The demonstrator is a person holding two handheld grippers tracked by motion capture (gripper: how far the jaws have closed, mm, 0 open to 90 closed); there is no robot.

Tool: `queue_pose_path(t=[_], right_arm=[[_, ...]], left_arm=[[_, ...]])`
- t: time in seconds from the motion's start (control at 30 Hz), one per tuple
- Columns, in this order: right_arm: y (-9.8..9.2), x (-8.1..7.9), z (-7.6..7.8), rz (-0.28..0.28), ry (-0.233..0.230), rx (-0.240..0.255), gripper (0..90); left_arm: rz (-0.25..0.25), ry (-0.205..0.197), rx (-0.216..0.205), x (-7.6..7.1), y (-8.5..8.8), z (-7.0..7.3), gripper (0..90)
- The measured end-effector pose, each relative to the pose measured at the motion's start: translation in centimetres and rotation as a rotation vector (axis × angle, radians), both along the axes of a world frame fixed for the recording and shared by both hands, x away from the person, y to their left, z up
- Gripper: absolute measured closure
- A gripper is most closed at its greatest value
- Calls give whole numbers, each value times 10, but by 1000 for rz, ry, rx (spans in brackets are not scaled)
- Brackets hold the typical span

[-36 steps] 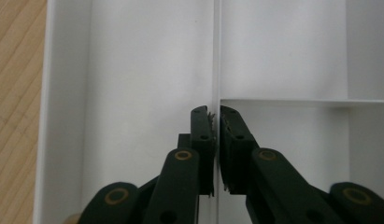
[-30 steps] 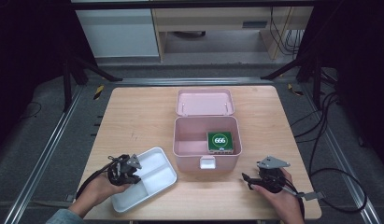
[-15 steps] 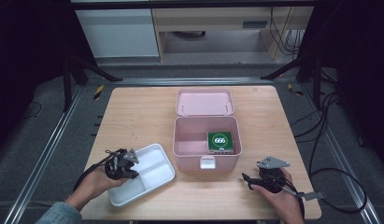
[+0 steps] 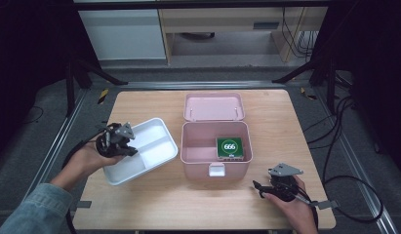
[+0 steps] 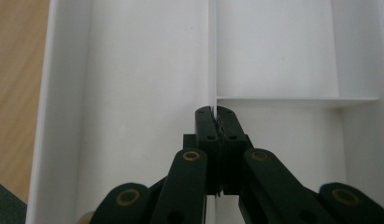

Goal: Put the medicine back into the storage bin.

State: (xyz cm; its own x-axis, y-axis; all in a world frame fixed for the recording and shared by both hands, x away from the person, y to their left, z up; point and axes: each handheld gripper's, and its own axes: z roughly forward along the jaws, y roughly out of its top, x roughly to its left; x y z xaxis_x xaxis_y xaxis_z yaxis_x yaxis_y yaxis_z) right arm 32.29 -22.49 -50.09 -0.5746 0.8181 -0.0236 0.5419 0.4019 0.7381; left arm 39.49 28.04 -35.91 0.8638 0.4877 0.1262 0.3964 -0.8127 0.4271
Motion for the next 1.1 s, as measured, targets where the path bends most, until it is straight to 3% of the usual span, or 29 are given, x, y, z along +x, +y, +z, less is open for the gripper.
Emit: queue_pose_path(t=[0.13, 0.37, 0.83, 1.1], right_arm=[[1, 0, -1, 3, 0, -1, 241], [0, 1, 0, -1, -2, 0, 242], [-2, 1, 0, -3, -5, 5, 242], [-3, 1, 0, -7, -6, 9, 242]], left_arm=[[-33, -27, -11, 9, -8, 25, 893], [-84, -50, 0, 19, -24, 49, 893], [-160, -73, 4, 34, -61, 75, 893], [-226, -77, 15, 42, -97, 84, 893]])
